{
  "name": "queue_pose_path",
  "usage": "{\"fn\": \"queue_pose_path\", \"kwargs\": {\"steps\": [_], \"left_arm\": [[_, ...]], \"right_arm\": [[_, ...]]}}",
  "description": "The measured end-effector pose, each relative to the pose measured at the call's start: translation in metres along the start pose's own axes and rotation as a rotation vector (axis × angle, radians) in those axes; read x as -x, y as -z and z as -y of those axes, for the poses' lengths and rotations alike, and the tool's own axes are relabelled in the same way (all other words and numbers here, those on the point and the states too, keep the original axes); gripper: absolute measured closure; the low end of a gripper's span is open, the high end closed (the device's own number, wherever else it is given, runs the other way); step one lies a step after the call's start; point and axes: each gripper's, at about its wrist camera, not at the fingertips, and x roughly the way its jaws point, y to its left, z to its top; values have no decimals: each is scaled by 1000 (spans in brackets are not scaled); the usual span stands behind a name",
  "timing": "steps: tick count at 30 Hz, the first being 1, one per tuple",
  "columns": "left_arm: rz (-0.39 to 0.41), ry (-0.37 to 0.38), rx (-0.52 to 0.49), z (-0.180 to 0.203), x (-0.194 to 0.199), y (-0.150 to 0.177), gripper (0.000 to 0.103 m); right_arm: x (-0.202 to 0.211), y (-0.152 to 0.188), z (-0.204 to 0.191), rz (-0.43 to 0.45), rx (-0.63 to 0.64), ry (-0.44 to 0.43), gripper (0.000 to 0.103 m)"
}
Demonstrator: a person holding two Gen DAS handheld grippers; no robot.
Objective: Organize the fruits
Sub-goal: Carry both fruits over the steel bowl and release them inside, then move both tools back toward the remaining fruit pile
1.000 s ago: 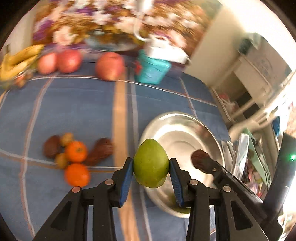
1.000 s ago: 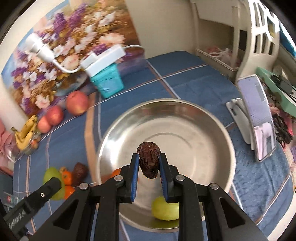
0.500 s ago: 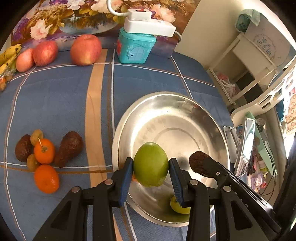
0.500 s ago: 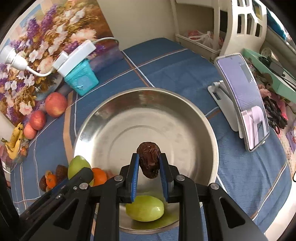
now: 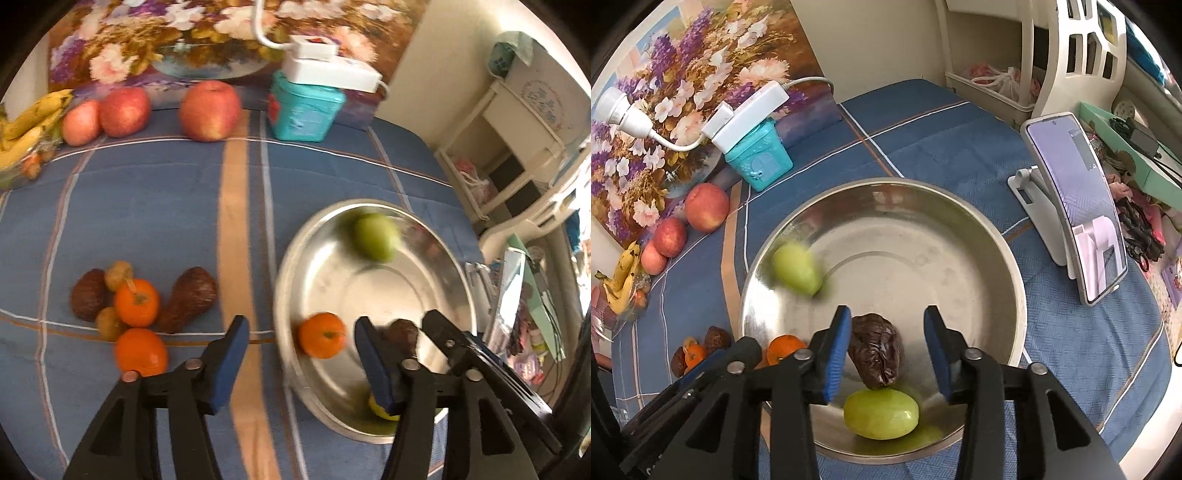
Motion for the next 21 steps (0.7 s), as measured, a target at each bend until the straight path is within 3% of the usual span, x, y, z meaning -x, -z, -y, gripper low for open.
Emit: {"fn": "queue_pose_path", "kwargs": {"steps": [5,7,12,17,21], "left_arm": [[-3,-77,38,-19,4,0,25],[10,-134,40,-28,7,0,21],[58,-231,54,-46,16,0,0],[124,-307,59,-62,28,1,0],[144,-303,92,-77,32,1,0]], "right_arm": [[0,1,-6,18,28,-3,30],[-1,2,-9,21,47,0,28],[-2,5,-15,31,77,-4,12],[-2,7,-20,43,99,-7,11],[-2,10,-26,54,120,-8,10]]}}
